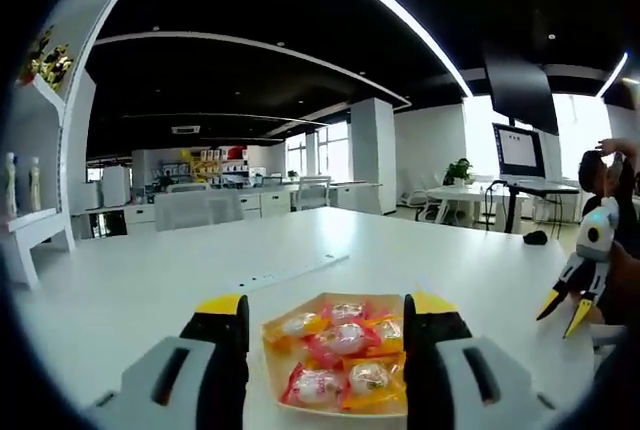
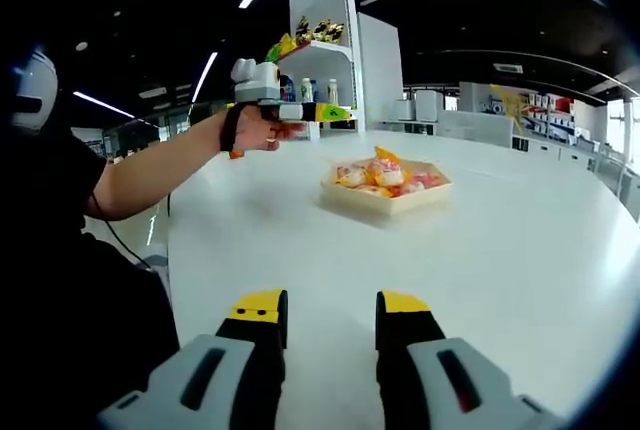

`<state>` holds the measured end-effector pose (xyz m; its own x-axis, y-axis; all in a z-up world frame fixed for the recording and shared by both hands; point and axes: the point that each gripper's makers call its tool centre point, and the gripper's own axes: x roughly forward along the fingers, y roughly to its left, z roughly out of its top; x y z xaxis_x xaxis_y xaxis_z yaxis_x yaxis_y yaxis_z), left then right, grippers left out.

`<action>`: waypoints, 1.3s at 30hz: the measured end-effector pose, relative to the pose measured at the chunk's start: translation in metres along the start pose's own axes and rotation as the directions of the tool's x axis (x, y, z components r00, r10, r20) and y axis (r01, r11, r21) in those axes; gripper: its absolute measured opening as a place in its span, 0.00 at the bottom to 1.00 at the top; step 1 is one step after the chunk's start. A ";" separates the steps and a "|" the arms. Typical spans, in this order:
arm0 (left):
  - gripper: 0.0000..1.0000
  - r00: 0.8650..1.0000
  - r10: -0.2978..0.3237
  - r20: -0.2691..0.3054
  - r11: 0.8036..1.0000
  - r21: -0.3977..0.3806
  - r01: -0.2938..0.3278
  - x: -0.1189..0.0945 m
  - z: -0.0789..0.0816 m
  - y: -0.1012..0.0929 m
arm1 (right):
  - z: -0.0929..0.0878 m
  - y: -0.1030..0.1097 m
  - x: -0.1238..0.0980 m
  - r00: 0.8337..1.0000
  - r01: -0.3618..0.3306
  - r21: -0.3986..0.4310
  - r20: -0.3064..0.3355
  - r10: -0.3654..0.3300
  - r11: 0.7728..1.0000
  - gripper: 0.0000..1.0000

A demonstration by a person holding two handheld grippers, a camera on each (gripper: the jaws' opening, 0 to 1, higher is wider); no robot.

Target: Pick up the marshmallows scattered on the table and place them into the bowl on the table

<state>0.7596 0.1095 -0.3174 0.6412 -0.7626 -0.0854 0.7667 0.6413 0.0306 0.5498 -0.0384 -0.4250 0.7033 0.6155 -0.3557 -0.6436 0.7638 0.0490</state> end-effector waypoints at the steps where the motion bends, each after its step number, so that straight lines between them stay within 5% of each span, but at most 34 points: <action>1: 0.61 1.000 -0.001 0.000 1.000 0.007 0.001 -0.003 0.001 0.000 | 0.000 0.000 0.000 1.000 0.001 -0.001 0.000 -0.001 1.000 0.34; 7: 0.61 1.000 -0.012 0.000 1.000 0.021 0.012 -0.021 0.007 -0.004 | 0.003 -0.002 -0.002 1.000 0.010 -0.003 0.010 -0.010 1.000 0.34; 26: 0.62 0.995 -0.072 -0.068 0.994 0.083 0.078 -0.082 -0.012 -0.024 | 0.007 -0.009 -0.003 0.999 0.042 -0.003 0.027 -0.042 0.999 0.34; 31: 0.62 0.984 -0.103 -0.148 0.989 0.092 0.118 -0.097 -0.031 -0.033 | 0.008 -0.012 -0.004 0.998 0.058 -0.009 0.027 -0.057 0.998 0.34; 39: 0.62 0.975 -0.115 -0.189 0.987 0.093 0.134 -0.117 -0.049 -0.038 | 0.007 -0.015 -0.004 0.997 0.066 -0.001 0.030 -0.066 0.998 0.34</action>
<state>0.6536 0.1782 -0.3577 0.5312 -0.8013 -0.2750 0.8455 0.5222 0.1116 0.5588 -0.0507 -0.4179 0.7528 0.5697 -0.3298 -0.5964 0.8023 0.0245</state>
